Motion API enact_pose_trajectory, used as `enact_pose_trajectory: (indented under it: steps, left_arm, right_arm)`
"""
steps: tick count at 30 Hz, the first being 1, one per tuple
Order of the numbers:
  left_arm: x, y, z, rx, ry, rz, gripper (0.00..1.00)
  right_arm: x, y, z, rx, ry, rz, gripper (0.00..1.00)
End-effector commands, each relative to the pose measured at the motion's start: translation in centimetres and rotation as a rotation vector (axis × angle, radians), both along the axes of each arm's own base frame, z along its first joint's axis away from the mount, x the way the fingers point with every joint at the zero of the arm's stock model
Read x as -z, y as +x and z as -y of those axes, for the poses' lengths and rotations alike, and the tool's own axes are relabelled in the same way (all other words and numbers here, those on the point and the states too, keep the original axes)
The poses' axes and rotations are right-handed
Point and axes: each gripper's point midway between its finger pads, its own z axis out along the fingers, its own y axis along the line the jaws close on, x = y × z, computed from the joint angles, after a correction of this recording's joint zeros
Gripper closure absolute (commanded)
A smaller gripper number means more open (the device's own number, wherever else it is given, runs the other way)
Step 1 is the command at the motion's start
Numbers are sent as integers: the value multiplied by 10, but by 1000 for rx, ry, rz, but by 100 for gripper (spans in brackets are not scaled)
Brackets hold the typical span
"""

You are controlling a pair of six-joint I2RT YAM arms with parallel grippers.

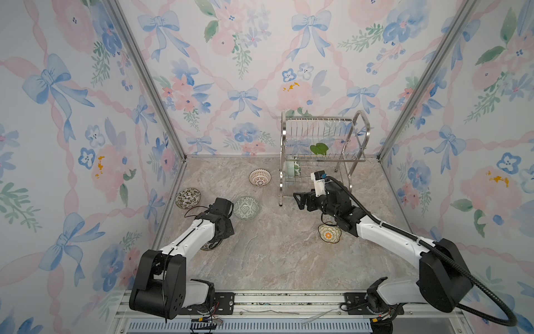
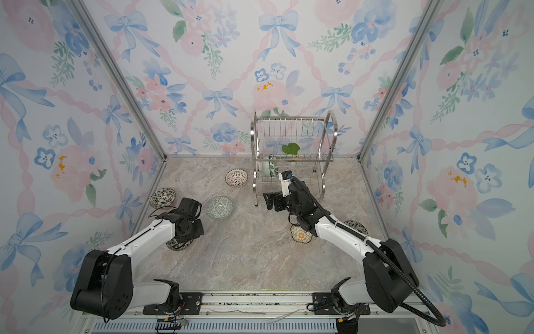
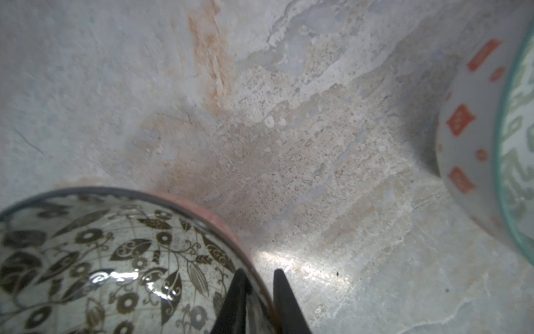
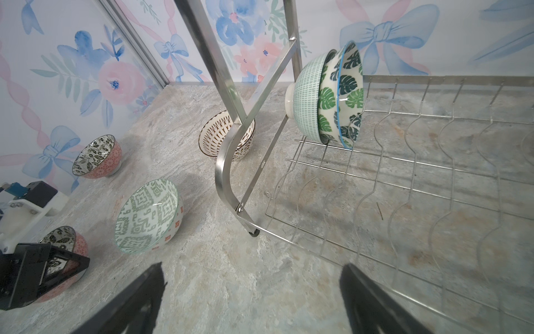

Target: Load the bowls into the dish rack

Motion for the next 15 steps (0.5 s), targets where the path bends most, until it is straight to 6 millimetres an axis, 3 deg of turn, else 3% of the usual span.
enact_pose_trajectory:
  steps: [1,7,15]
  left_arm:
    - [-6,1,13,27,-72,16,100]
    - [-14,1,35,99,-99,45,100]
    - [-19,-10,81,269,-128,58,100]
  right_arm:
    - [-2,0,1,-4,3,-29,3]
    - [4,-1,-3,-8,26,-87,3]
    - [-10,2,10,33,42,-106,3]
